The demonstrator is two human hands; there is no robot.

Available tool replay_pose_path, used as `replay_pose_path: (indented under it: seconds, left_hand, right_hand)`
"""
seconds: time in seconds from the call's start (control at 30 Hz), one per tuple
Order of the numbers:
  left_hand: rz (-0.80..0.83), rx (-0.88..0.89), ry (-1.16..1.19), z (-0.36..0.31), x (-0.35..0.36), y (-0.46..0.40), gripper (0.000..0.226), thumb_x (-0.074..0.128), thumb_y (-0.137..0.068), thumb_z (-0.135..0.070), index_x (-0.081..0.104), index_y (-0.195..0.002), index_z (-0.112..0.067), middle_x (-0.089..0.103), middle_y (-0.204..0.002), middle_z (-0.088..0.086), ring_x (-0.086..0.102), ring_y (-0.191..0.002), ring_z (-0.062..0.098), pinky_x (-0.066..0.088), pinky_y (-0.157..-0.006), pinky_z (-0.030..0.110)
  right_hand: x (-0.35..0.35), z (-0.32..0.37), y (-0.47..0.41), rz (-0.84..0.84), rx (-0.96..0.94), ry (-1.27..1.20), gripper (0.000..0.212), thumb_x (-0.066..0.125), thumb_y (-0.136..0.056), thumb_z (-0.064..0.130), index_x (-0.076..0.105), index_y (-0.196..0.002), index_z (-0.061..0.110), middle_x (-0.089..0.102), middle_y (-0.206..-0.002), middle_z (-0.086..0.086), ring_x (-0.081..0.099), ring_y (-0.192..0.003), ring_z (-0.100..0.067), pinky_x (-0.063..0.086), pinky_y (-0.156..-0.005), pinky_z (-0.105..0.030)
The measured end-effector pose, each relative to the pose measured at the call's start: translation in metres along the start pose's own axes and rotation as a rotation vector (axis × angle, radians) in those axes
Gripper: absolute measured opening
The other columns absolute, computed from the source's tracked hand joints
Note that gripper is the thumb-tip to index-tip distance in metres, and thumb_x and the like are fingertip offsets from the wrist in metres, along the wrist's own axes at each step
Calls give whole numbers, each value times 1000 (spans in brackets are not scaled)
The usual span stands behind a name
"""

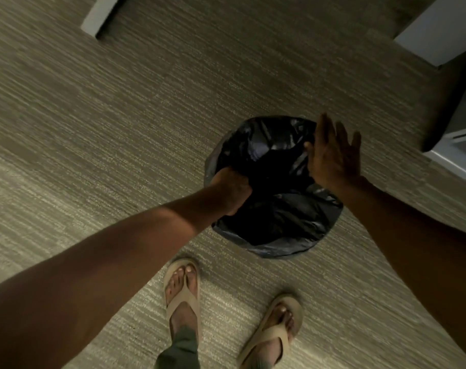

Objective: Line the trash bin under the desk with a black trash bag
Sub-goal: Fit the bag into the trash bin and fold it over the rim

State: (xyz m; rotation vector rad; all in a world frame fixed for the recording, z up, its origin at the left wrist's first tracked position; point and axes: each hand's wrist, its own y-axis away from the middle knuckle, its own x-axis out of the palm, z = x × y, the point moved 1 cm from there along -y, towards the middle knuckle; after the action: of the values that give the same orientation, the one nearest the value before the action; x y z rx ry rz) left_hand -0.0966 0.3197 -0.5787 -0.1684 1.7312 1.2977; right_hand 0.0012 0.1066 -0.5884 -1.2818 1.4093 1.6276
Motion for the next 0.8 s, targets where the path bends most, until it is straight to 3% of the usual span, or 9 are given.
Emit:
replay_pose_path:
  seconds: [0.1,0.17,0.27,0.37,0.47,0.63,0.7,0.8]
  left_hand:
    - [142,-24,39,7,-7,-2,49,65,-92,-34,58,-138,-17,57,-142,8,57,-131,28,49,-103,41]
    - [70,37,53,9,-15,-5,47,65,-90,-36,60,-133,-18,61,-135,9,62,-124,29,53,-100,43]
    - [-185,111,75,8,-26,-8,39,59,-89,-35,65,-124,-18,66,-124,8,65,-115,29,55,-94,41]
    - [-342,129,0,9,-29,-14,38,57,-90,-31,67,-124,-17,64,-131,8,56,-126,29,48,-103,42]
    - [-301,56,-86,21,-20,-25,61,64,-88,-35,52,-145,-15,48,-151,10,40,-141,33,35,-116,47]
    - [-253,-55,-21,34,-23,-26,90,71,-86,-35,25,-159,-9,30,-164,15,26,-153,32,24,-125,44]
    - [-255,-51,-18,34,-25,-26,88,70,-86,-35,28,-159,-9,33,-163,14,30,-151,32,27,-124,44]
    - [-322,-5,15,30,-29,-22,65,65,-87,-30,50,-147,-10,51,-149,13,43,-141,33,40,-115,44]
  right_hand:
    - [-10,6,-3,-25,9,-53,76,27,-109,49,3,-164,3,10,-174,-18,9,-161,-37,10,-126,-63]
    - [-19,13,9,-156,-94,-69,79,35,-107,51,10,-164,2,15,-172,-22,16,-159,-39,16,-124,-63]
    - [-20,24,47,-311,-333,-92,70,41,-106,48,32,-160,5,40,-160,-26,38,-149,-44,31,-119,-59]
    - [6,32,87,-132,-527,4,67,39,-105,49,44,-154,3,52,-151,-25,44,-145,-41,32,-119,-56]
    - [35,25,107,171,-508,132,74,27,-102,62,42,-157,14,50,-156,-18,41,-149,-38,28,-121,-59]
    - [47,10,116,360,-500,159,106,-19,-85,77,50,-152,32,48,-161,0,38,-152,-31,12,-126,-61]
    - [42,10,115,369,-512,169,102,-16,-85,79,42,-156,36,46,-162,3,34,-154,-29,7,-127,-60]
    - [25,14,115,290,-497,141,82,12,-96,71,53,-149,24,62,-147,-4,49,-142,-28,25,-121,-56]
